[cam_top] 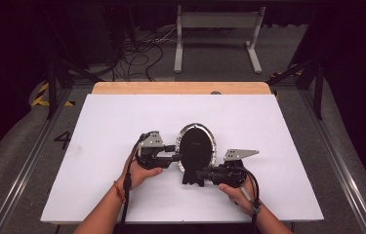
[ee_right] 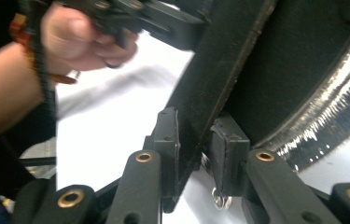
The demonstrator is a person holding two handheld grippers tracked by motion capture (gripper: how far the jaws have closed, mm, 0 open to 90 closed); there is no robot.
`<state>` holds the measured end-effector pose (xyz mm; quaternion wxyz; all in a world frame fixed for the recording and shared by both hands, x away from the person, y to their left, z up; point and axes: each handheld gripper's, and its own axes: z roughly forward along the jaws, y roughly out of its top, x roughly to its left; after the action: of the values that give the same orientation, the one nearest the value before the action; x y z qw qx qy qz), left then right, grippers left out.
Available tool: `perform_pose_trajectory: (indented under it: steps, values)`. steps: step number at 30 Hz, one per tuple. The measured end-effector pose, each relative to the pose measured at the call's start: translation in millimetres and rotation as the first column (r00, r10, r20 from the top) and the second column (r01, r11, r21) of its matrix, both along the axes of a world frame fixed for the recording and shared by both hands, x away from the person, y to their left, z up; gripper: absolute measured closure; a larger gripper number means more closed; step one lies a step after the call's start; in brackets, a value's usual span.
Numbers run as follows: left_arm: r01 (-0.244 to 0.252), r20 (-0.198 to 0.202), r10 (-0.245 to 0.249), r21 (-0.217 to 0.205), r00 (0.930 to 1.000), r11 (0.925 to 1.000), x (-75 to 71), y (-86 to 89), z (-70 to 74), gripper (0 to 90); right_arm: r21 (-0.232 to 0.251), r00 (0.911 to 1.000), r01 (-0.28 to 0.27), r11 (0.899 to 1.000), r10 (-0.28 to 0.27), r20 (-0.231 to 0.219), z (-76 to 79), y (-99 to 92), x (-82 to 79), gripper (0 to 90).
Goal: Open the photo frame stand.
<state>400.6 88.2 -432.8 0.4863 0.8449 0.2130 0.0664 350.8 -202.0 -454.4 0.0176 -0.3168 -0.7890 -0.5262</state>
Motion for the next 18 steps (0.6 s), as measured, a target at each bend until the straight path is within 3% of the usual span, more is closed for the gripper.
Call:
perform_pose_trajectory:
  steps: [2,3,8,14,18]
  values:
    - [0.002,0.022,-0.001,-0.022,0.9998,0.9997,-4.3,2.7,5.0,64.5,-0.022,0.9999,0.015,1.0,-0.015,0.006,-1.2,0.3,2.1,74.8]
    - [0.0,0.031,0.0,-0.014,0.9995,0.9999,-5.3,2.8,6.1,65.7,-0.031,0.9997,0.022,0.999,-0.022,0.006,-2.0,0.2,3.4,74.7]
    - [0.01,0.028,-0.009,-0.006,0.9996,0.9999,-6.4,2.9,5.2,64.9,-0.037,0.9997,0.018,0.999,-0.018,0.014,-2.0,0.5,4.8,74.8]
    - [0.012,0.023,-0.012,-0.006,0.9997,0.9999,-6.3,-4.7,3.0,40.6,-0.053,0.9989,-0.008,0.999,0.01,0.046,0.2,1.7,0.9,76.2]
    - [0.039,-0.002,-0.039,-0.01,0.9992,0.9992,-1.6,-9.7,-2.9,40.1,-0.098,0.9964,-0.009,0.995,0.018,0.083,1.7,3.4,-2.3,76.5]
